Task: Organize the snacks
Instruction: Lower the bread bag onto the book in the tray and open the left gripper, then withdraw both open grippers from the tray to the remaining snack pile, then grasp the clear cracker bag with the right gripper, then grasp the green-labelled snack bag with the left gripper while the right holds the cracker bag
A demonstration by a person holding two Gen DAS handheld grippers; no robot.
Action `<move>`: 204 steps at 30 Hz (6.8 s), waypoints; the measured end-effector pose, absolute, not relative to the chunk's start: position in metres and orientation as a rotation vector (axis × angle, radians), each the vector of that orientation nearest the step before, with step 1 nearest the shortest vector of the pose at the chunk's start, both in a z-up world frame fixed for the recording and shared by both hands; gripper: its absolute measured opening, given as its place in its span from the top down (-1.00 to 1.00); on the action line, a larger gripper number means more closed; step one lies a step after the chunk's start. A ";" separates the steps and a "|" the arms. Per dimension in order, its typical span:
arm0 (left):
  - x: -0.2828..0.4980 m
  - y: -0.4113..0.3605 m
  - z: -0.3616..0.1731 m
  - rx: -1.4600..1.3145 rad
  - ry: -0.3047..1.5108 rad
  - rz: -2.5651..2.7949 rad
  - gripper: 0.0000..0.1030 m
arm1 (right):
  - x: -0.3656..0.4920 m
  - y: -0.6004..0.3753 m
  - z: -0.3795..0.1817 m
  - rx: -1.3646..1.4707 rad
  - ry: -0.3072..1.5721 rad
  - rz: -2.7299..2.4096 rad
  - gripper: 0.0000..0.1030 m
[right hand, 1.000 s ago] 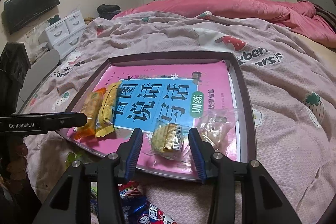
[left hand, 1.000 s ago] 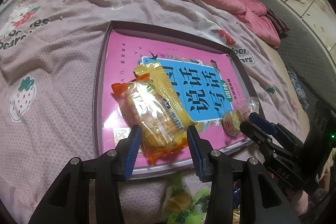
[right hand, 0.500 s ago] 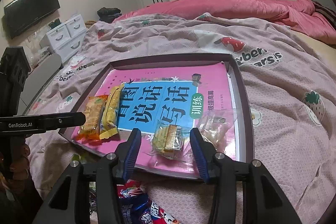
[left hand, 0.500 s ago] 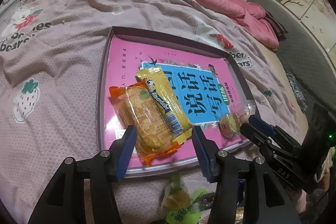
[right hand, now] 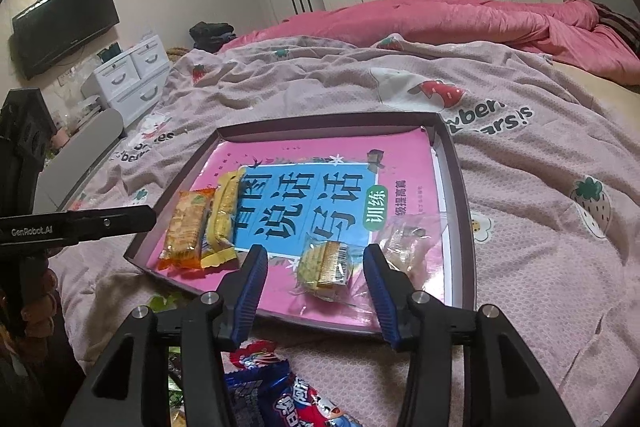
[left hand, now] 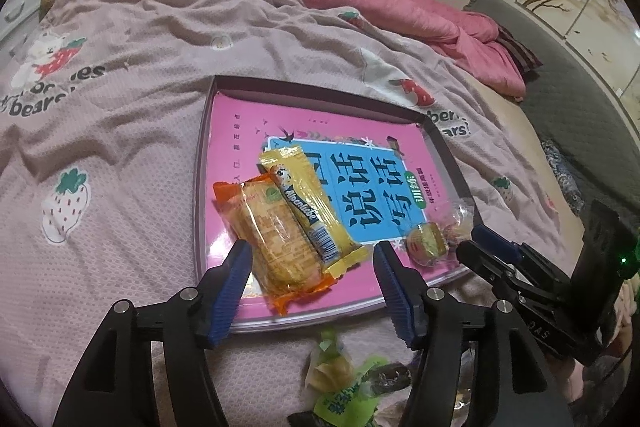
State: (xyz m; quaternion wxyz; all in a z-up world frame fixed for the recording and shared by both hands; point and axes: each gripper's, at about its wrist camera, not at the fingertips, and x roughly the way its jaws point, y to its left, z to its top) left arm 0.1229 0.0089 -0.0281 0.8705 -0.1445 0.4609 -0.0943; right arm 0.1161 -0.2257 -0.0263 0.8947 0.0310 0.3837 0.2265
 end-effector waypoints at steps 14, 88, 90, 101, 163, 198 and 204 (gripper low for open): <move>0.106 0.007 -0.008 -0.260 0.917 -0.216 -0.32 | 0.092 -0.219 -0.012 0.021 0.756 0.511 0.02; 0.068 0.002 -0.057 -0.193 1.108 -0.228 -0.33 | -0.003 -0.176 -0.045 -0.248 0.990 0.728 -0.03; 0.069 0.001 -0.061 -0.198 1.118 -0.231 -0.33 | -0.004 -0.175 -0.046 -0.252 0.990 0.739 -0.03; 0.074 -0.013 -0.072 -0.172 1.152 -0.246 -0.33 | -0.008 -0.157 -0.060 -0.385 0.993 0.757 0.19; 0.076 0.006 -0.032 -0.283 1.003 -0.304 0.93 | 0.023 -0.216 -0.007 0.006 0.793 0.695 0.42; 0.073 -0.008 -0.053 -0.194 1.103 -0.223 0.25 | 0.031 -0.223 -0.004 0.044 0.768 0.674 0.42; 0.074 0.000 -0.021 -0.199 0.991 -0.210 0.25 | 0.036 -0.226 0.001 0.060 0.743 0.665 0.42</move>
